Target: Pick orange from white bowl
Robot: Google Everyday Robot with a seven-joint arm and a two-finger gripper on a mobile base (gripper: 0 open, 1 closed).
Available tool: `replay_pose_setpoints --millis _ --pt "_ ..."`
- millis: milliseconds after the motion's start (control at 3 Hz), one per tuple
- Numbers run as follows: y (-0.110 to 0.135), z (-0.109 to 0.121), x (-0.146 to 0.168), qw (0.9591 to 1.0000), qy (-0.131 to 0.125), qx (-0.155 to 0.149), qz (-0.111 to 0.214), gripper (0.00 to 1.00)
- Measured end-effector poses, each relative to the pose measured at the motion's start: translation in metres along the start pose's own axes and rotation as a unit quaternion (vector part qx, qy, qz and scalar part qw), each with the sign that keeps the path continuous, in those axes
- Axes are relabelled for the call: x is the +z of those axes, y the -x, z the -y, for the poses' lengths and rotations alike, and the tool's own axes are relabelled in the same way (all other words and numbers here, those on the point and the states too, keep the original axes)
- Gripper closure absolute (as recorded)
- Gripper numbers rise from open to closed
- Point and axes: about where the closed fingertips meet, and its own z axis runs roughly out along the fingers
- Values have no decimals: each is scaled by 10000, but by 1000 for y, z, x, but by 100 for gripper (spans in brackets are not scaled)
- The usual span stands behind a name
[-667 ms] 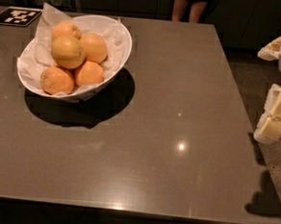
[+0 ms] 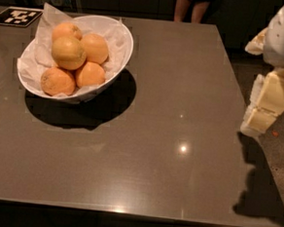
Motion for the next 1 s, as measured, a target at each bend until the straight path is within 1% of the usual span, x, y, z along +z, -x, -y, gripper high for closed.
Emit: replay_pose_setpoints --millis 333,667,1000 --pt "47 3 -5 9995 62 -250 -204 0" --pt "96 14 -4 9982 5 -542 -264 0" --pt "106 19 -5 9980 -136 -597 -132 0"
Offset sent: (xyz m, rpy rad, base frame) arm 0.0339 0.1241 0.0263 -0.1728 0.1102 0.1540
